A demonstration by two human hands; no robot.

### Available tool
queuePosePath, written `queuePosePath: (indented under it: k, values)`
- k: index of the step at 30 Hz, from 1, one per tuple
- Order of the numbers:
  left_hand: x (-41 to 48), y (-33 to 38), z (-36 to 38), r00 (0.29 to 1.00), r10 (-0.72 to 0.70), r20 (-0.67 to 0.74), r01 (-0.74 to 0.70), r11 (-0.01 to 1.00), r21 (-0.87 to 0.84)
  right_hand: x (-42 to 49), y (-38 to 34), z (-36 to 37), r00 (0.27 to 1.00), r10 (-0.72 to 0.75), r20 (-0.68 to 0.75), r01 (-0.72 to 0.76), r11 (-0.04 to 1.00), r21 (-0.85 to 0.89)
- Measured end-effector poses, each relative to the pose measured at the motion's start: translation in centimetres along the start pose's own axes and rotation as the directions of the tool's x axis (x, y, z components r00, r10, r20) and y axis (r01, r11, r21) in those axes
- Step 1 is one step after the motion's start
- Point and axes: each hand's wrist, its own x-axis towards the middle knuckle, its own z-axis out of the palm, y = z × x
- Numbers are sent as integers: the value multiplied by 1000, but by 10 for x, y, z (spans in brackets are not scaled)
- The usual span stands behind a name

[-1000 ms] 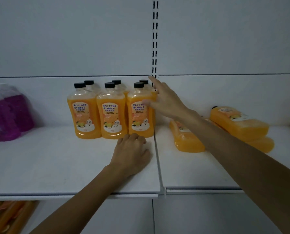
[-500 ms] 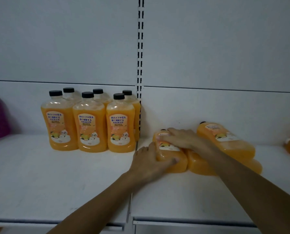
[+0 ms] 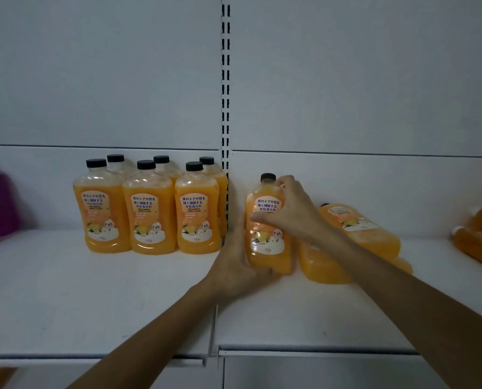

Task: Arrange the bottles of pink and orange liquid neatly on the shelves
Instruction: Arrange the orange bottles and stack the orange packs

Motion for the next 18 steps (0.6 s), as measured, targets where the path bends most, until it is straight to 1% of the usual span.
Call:
queuePosePath:
  k: [3,5,8,12,13,14,16,18]
  values:
    - [-1,-5,-8,999,27,37,-28,999,17,-11,-9,-4,999,-43,-11,44,996,82]
    - [0,-10,-11,998,32,55,-34,999,28,-17,-14,-7,997,-74,20,72,992,100]
    - [-2,-15,-15,997,30,65,-34,997,68,-26,-20,-13,990,-120,70,115,991,63]
    - [-10,-27,-15,997,52,64,-63,983,173,-44,-29,-12,976,-202,84,204,979,-15]
    - [-12,-29,-15,998,31,57,-43,975,220,-47,-30,-13,971,-224,79,227,973,-37]
    - [-14,-30,-15,999,0,53,-16,951,309,-49,-31,-13,969,-238,69,242,969,-60]
    - [-17,-29,-17,993,-83,82,29,853,521,-51,-32,-14,972,-235,27,237,965,-115]
    - [-19,-27,-17,978,-184,96,81,767,636,-48,-33,-10,975,-221,-20,215,963,-165]
